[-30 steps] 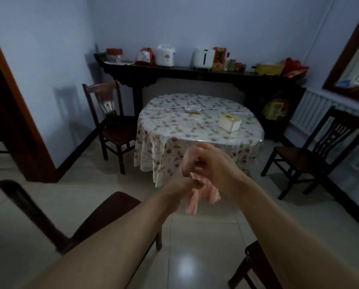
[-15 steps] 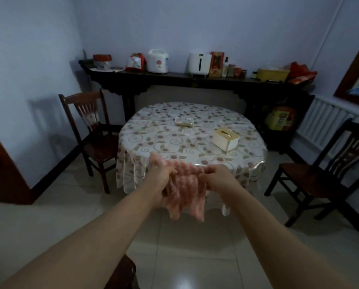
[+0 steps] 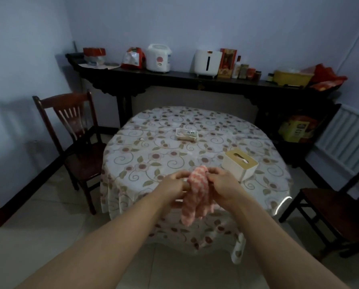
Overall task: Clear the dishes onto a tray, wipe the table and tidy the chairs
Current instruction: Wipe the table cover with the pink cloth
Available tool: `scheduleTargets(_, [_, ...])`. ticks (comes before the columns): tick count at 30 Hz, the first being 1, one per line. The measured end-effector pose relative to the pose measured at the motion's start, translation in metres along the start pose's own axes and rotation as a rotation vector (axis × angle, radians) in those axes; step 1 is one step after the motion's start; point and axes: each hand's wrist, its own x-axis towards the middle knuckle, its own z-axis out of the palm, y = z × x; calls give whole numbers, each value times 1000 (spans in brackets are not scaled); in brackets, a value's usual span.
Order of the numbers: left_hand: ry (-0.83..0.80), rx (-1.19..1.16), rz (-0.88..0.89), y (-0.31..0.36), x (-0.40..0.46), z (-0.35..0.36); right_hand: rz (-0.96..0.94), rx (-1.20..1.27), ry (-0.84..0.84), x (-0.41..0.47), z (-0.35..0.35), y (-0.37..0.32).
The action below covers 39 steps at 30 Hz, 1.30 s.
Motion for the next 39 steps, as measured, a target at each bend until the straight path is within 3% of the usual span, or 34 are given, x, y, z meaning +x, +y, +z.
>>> scheduleTargets(2, [76, 9, -4, 11, 39, -5, -17, -37, 6, 32, 0, -10])
scheduleTargets(5, [203, -60, -47, 22, 98, -16, 24, -76, -166, 77, -6, -19])
scheduleTargets(9, [249, -127, -92, 33, 176, -22, -56, -276, -363, 148, -4, -21])
scheduleTargets(13, [226, -195, -130, 49, 243, -18, -186, -445, -218, 225, -2, -23])
scheduleTargets(19, [413, 41, -125, 64, 328, -39, -80, -429, -72, 337, -12, -30])
scheduleTargets(26, [540, 189, -191, 60, 398, -105, -28, -385, -54, 423, 23, -33])
scheduleTargets(39, [499, 593, -126, 60, 514, -277, -41, -445, -53, 563, 152, -18])
